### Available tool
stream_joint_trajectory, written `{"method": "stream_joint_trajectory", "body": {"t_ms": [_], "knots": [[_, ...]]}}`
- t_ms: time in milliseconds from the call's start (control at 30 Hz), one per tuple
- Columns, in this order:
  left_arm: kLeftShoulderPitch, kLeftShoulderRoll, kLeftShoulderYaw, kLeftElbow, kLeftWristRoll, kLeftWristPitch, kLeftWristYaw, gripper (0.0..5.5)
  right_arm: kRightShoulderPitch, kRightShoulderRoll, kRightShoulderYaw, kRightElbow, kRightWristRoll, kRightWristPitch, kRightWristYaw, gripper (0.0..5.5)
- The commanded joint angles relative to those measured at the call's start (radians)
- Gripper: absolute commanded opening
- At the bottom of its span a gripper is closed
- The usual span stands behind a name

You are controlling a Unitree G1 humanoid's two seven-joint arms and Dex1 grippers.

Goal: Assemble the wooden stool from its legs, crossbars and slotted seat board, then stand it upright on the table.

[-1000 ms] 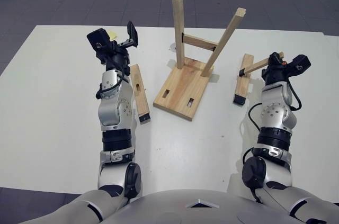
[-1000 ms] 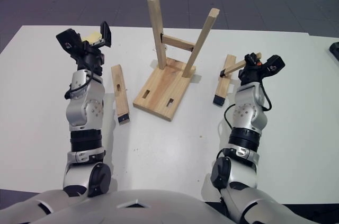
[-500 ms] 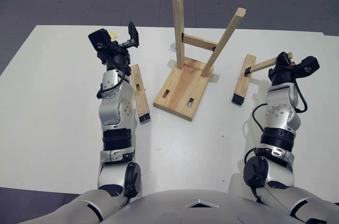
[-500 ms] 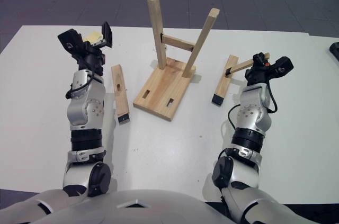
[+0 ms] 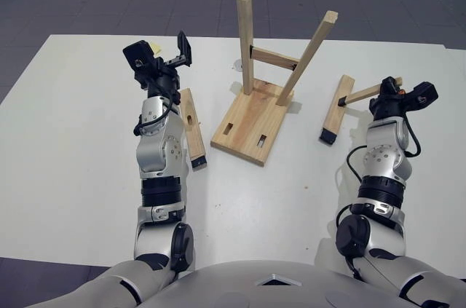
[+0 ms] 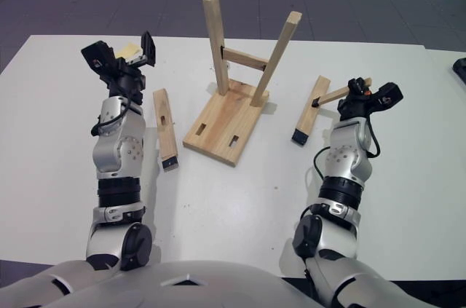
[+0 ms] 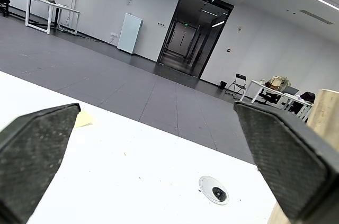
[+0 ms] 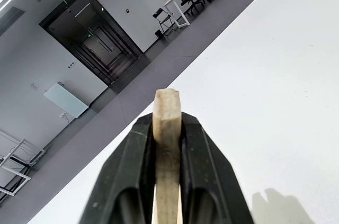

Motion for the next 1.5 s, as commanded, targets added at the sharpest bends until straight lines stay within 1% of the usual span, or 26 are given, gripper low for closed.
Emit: {"method": "stream_joint_trajectory", "body": {"t_ms": [33,133,300,567,833,967,1133,1233,1367,1500], "knots": [[-0.020,0.002,-0.010,-0.019,0.002,0.015,0.010,5.40,-0.001,-0.028,0.034,0.018,-0.059,0.040,-0.040,0.41],[-0.029,-0.001,-0.005,-0.043,-0.002,0.041,0.032,5.40,-0.014,-0.032,0.037,0.020,-0.052,0.085,-0.054,0.41],[-0.052,-0.004,-0.001,-0.094,-0.006,0.098,0.070,5.40,-0.003,-0.052,0.103,0.026,-0.144,0.102,-0.064,0.41],[-0.069,-0.001,0.000,-0.156,-0.001,0.161,0.109,5.40,0.050,-0.020,0.177,-0.010,-0.218,0.096,-0.049,0.41],[-0.081,0.007,-0.010,-0.185,0.015,0.190,0.121,5.40,0.129,0.040,0.276,-0.059,-0.308,0.072,-0.048,0.41],[-0.087,0.014,-0.011,-0.195,0.021,0.202,0.123,5.40,0.150,0.045,0.306,-0.047,-0.355,0.060,-0.046,0.41],[-0.094,0.017,-0.018,-0.205,0.031,0.214,0.125,5.40,0.189,0.025,0.353,-0.054,-0.443,0.058,-0.052,0.41],[-0.100,0.021,-0.018,-0.212,0.033,0.221,0.128,5.40,0.249,0.034,0.362,-0.120,-0.451,0.082,-0.048,0.41],[-0.101,0.027,-0.029,-0.212,0.043,0.220,0.126,5.40,0.245,0.027,0.393,-0.053,-0.495,0.054,-0.044,0.41],[-0.095,0.030,-0.030,-0.213,0.047,0.227,0.122,5.40,0.316,0.053,0.367,-0.050,-0.472,0.068,-0.034,0.41]]}}
